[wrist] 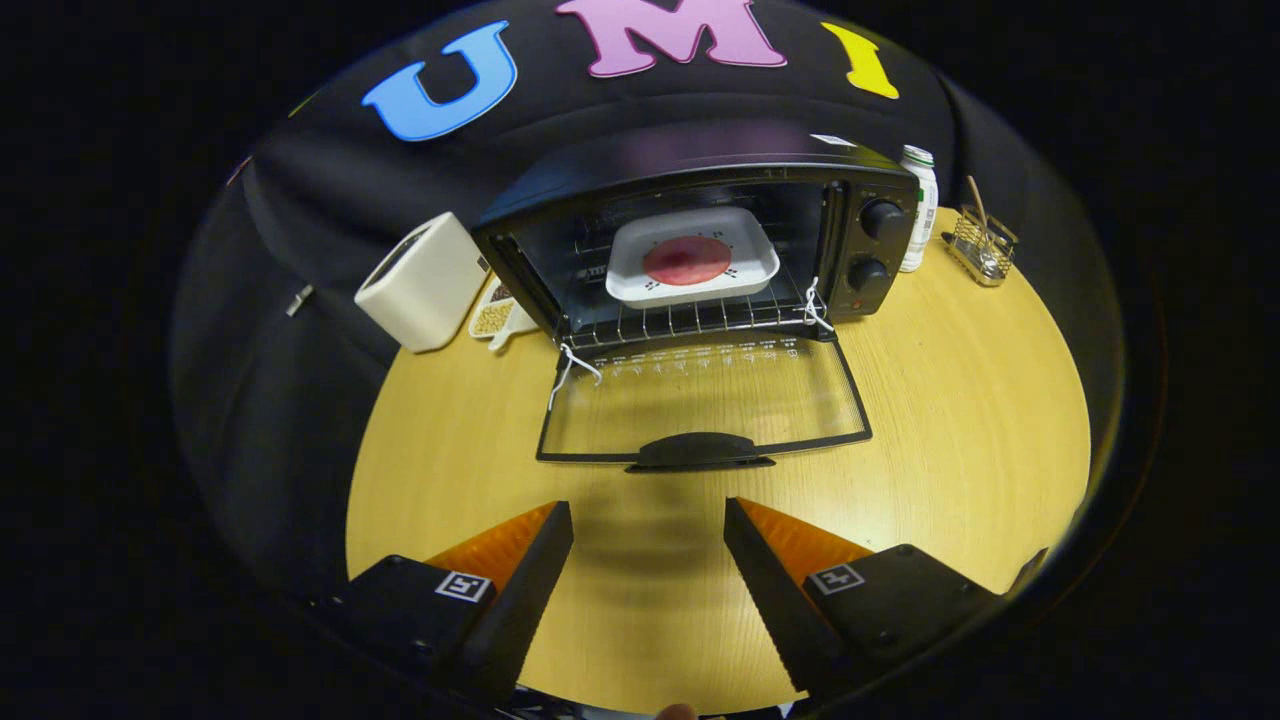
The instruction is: Open the toaster oven, put the food inside, and close the toaster oven door.
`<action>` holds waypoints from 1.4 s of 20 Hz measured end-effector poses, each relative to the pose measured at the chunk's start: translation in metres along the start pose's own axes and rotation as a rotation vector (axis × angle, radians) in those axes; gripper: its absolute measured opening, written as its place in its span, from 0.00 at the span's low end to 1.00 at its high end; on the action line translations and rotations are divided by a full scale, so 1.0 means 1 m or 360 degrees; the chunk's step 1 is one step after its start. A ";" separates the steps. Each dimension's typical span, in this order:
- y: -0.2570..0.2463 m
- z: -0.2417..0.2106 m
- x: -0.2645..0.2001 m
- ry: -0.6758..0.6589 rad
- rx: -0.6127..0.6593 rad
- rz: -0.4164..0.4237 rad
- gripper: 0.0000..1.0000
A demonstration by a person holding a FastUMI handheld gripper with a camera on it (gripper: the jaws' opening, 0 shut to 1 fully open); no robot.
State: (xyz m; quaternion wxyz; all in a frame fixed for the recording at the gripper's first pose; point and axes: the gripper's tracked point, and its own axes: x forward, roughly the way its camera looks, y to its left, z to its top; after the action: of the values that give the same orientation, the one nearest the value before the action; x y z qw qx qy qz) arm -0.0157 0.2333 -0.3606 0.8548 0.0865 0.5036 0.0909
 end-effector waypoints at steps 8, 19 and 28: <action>-0.023 -0.020 0.055 0.0108 -0.0127 -0.0226 0.99; -0.049 -0.018 0.087 0.0153 -0.0061 -0.0358 0.98; -0.040 -0.007 0.058 0.0109 -0.0059 -0.0305 0.98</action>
State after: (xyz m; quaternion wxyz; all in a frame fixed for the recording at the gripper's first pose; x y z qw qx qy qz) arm 0.0090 0.2095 -0.4225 0.8433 0.0190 0.5367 0.0208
